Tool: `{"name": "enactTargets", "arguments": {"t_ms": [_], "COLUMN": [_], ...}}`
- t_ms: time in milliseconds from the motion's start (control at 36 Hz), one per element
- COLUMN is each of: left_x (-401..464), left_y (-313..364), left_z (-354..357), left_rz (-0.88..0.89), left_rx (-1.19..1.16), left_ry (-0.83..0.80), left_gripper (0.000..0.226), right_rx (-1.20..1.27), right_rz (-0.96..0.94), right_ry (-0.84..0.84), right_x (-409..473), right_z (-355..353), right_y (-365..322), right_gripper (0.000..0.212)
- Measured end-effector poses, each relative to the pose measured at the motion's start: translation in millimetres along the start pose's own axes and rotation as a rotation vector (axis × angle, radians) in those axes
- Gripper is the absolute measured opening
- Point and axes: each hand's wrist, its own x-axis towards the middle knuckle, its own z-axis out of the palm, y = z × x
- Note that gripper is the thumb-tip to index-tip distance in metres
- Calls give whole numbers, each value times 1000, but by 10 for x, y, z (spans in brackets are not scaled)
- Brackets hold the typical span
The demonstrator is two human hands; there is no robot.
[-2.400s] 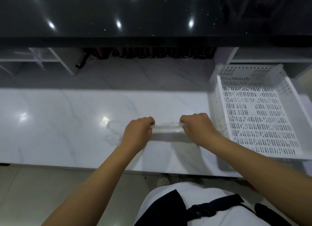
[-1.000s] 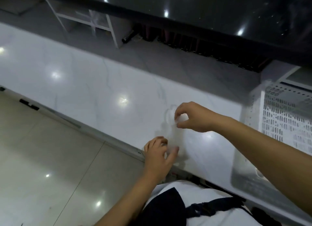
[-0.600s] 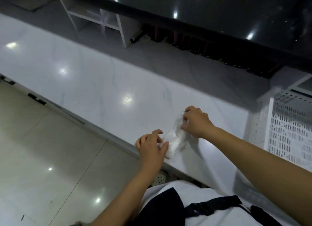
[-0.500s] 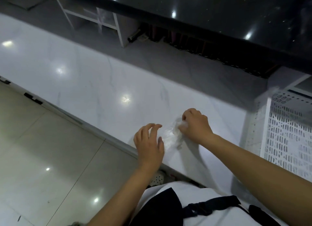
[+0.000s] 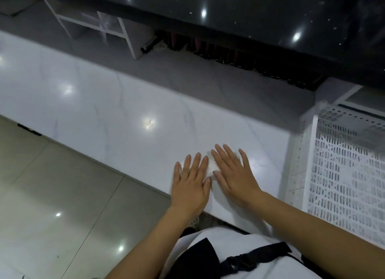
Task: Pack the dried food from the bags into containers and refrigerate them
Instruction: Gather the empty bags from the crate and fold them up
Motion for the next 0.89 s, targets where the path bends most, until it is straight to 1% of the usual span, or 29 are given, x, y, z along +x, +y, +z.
{"name": "enactTargets", "arguments": {"t_ms": [83, 222, 250, 306, 389, 445, 500, 583, 722, 806, 889], "left_x": [28, 69, 61, 15, -83, -119, -102, -23, 80, 100, 102], "left_y": [-86, -195, -196, -167, -84, -33, 0, 23, 80, 135, 233], "left_z": [-31, -143, -170, -228, -300, -337, -388, -448, -478, -492, -514], "left_rz": [55, 91, 85, 31, -193, -347, -433, -485, -561, -559, -480], "left_rx": [31, 50, 13, -161, -502, -681, -792, -845, -1038, -1093, -1015], "left_ry": [-29, -50, -34, 41, 186, 198, 185, 164, 179, 253, 354], "left_gripper": [62, 65, 67, 71, 78, 81, 85, 89, 85, 77, 69], "right_rx": [-80, -68, -56, -25, -1, 8, 23, 32, -31, -32, 7], "right_rz": [65, 106, 120, 150, 179, 175, 151, 111, 93, 106, 94], "right_ry": [-90, -158, -172, -194, -203, -195, -172, -160, -211, -217, -230], "right_x": [-102, -98, -102, -107, -121, -146, -168, -193, -208, -202, -195], "right_z": [111, 63, 47, 22, 9, 20, 27, 27, 46, 62, 47], "right_y": [47, 1, -23, -63, -100, -111, -118, -119, -121, -169, -200], "right_gripper": [67, 79, 81, 83, 85, 82, 76, 72, 72, 73, 73]}}
